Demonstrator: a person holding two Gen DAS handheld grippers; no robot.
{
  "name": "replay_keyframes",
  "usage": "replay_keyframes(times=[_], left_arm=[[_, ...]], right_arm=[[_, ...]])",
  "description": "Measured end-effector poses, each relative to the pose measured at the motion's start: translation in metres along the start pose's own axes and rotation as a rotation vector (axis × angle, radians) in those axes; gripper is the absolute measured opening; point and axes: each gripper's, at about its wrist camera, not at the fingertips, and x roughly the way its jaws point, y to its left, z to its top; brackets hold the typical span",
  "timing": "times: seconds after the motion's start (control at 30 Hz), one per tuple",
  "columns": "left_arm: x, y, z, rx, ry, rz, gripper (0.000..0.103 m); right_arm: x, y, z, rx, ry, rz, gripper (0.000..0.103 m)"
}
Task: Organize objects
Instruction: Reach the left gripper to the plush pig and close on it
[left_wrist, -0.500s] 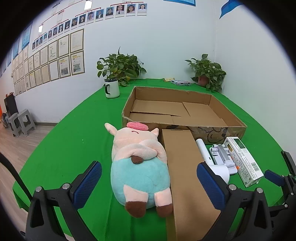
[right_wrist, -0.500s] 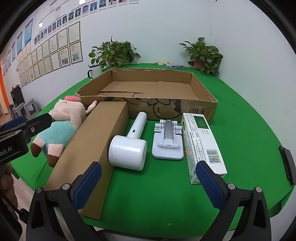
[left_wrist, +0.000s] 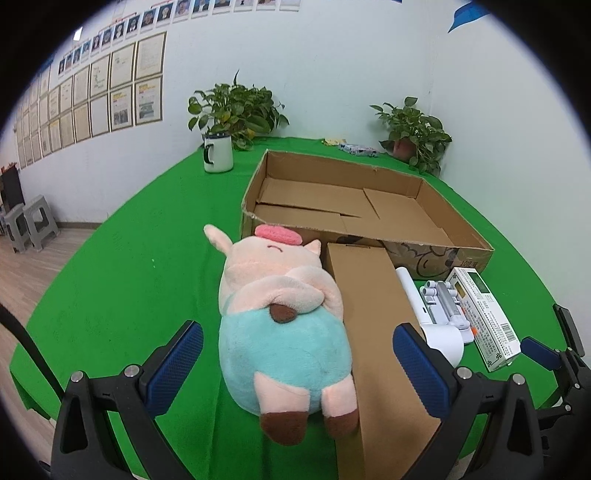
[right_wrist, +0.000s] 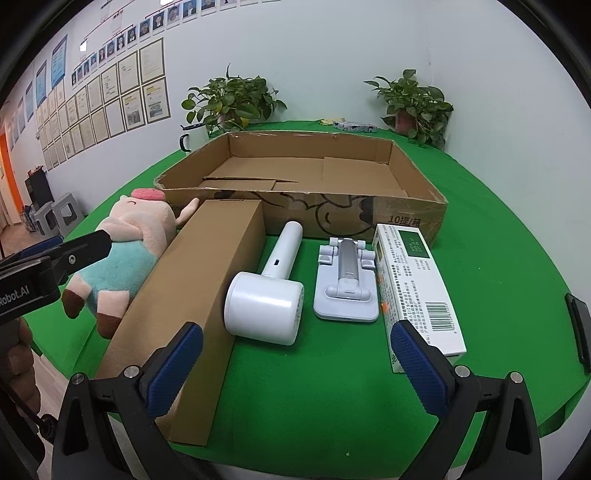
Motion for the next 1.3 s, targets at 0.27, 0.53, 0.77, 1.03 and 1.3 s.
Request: replay_keyframes(times=[0.27, 0.53, 0.77, 1.03, 1.3], left_arm=[[0.024, 0.017, -0.004, -0.062, 0.089, -0.061, 0.102], [0.049, 0.028, -0.014, -0.106, 0.176, -0.105, 0.090], [0.041, 0.038, -0.016, -0.112, 0.166, -0.145, 0.075], [0.021, 0.068, -0.021, -0.132, 0.145, -0.156, 0.072], [-0.003, 0.090, -0.043, -0.139, 0.123, -0.169, 0.072]], right_arm=[[0.004, 0.008, 0.005, -0.016, 0.007, 0.031, 0.102], [0.004, 0.014, 0.008, -0.024, 0.012, 0.079, 0.102], [0.002, 0.025, 0.014, -0.035, 0.010, 0.140, 0.102], [-0.006, 0.054, 0.035, -0.091, -0.018, 0.265, 0.102], [-0.005, 0.110, 0.073, -0.138, 0.013, 0.463, 0.102]])
